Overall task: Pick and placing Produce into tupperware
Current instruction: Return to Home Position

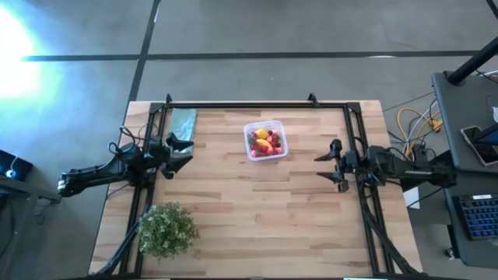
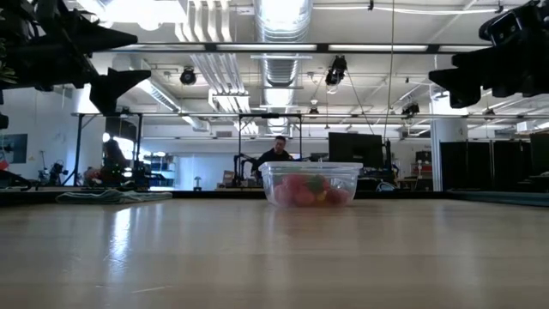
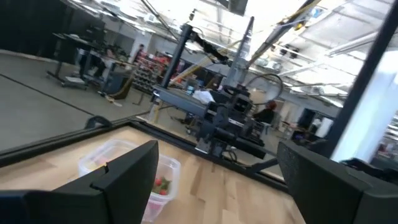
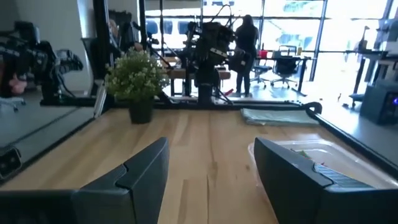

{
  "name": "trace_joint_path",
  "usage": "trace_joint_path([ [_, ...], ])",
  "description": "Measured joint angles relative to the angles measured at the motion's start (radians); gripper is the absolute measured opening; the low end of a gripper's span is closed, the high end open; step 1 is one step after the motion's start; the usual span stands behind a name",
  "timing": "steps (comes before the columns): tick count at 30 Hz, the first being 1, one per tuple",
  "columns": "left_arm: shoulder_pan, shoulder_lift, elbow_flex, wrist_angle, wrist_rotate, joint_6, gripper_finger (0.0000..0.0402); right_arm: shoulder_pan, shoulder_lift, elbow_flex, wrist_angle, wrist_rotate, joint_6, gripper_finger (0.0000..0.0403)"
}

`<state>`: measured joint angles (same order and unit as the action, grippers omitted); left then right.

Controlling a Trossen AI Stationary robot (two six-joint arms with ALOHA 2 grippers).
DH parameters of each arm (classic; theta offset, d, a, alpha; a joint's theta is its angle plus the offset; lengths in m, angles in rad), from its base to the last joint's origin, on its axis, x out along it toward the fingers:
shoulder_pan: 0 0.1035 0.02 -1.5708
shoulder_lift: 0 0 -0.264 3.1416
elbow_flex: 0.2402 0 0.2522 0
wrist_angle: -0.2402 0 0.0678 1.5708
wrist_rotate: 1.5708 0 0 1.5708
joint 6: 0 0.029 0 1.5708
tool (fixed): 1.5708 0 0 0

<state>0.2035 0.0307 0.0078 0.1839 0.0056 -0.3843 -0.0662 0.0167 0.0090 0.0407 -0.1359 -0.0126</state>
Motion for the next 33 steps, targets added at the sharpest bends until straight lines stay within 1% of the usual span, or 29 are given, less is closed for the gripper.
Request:
trace_joint_path([
  [3, 0.000, 0.010, 0.000, -0.008, -0.015, 0.005, 0.0314, 0.000, 0.000, 0.000, -0.010, 0.001, -0.042, 0.0228],
  [6, 0.000, 0.027, 0.000, -0.010, -0.012, 0.005, 0.0314, 0.000, -0.001, 0.000, -0.010, 0.003, -0.038, 0.0228],
  [15, 0.000, 0.060, 0.000, -0.010, -0.012, 0.004, 0.0314, 0.000, -0.001, 0.000, -0.009, 0.003, 0.185, 0.0228],
  [19, 0.000, 0.069, 0.000, -0.010, -0.011, 0.004, 0.0314, 0.000, -0.001, 0.000, -0.009, 0.003, 0.243, 0.0228],
  [33, 0.000, 0.105, -0.001, -0.009, -0.011, 0.004, 0.0314, 0.000, -0.001, 0.000, -0.009, 0.005, 0.241, 0.0228],
])
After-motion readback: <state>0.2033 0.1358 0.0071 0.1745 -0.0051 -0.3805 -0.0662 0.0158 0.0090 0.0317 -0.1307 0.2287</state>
